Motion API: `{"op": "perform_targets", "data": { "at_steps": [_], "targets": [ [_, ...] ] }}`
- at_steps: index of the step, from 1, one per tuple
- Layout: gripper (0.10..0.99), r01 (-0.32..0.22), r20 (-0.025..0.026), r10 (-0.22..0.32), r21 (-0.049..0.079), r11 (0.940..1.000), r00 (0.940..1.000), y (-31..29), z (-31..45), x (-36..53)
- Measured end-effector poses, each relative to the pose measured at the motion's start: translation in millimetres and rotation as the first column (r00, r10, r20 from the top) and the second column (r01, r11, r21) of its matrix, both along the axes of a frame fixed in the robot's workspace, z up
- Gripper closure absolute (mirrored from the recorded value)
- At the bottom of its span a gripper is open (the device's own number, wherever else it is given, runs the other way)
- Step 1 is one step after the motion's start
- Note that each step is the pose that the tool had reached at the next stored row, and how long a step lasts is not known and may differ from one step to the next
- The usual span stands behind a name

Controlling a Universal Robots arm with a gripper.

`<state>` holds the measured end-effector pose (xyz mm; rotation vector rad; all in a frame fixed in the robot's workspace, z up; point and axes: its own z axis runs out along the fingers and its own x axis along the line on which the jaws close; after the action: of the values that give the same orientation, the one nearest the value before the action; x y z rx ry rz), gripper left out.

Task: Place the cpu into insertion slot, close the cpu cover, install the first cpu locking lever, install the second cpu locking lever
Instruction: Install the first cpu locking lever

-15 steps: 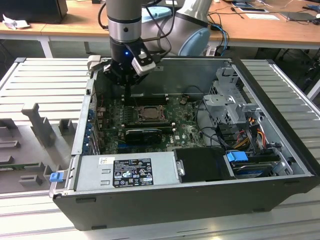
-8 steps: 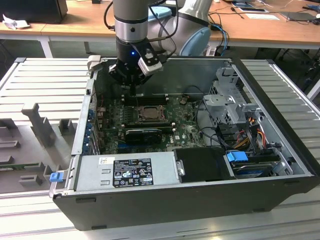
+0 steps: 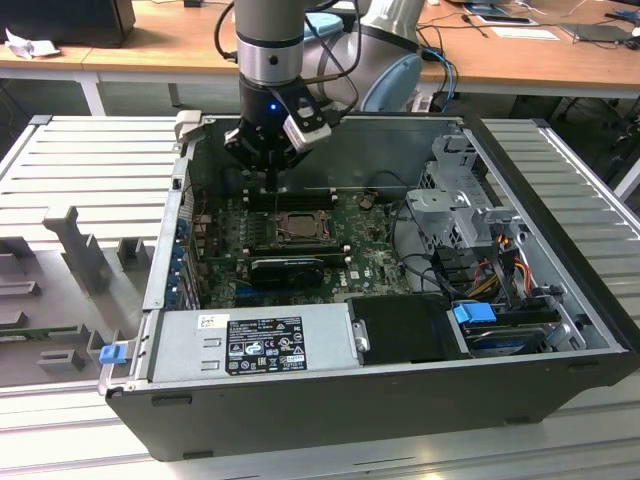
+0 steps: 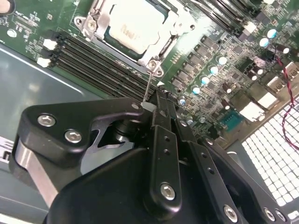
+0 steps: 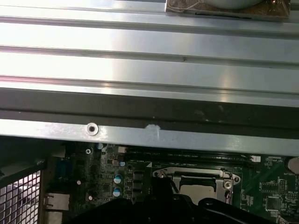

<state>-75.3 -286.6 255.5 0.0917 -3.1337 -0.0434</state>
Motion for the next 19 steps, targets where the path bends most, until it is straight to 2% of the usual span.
{"op": "perform_targets", "data": {
  "at_steps": [9, 13, 15, 17, 19],
  "targets": [
    [0.980, 0.000, 0.0001, 0.000, 0.000, 1.0000, 1.0000, 0.0, -0.4, 14.8],
    [0.980, 0.000, -0.0001, 0.000, 0.000, 1.0000, 1.0000, 0.0, -1.3, 26.7],
    [0.980, 0.000, -0.0003, 0.000, 0.008, 1.0000, 1.0000, 0.0, -2.9, 30.9],
    [0.980, 0.000, -0.0003, 0.000, 0.028, 0.9996, 1.0000, 0.0, -5.2, 36.1],
    [0.980, 0.000, -0.0002, 0.000, 0.037, 0.9993, 1.0000, 0.0, -7.9, 37.9]
  ]
}}
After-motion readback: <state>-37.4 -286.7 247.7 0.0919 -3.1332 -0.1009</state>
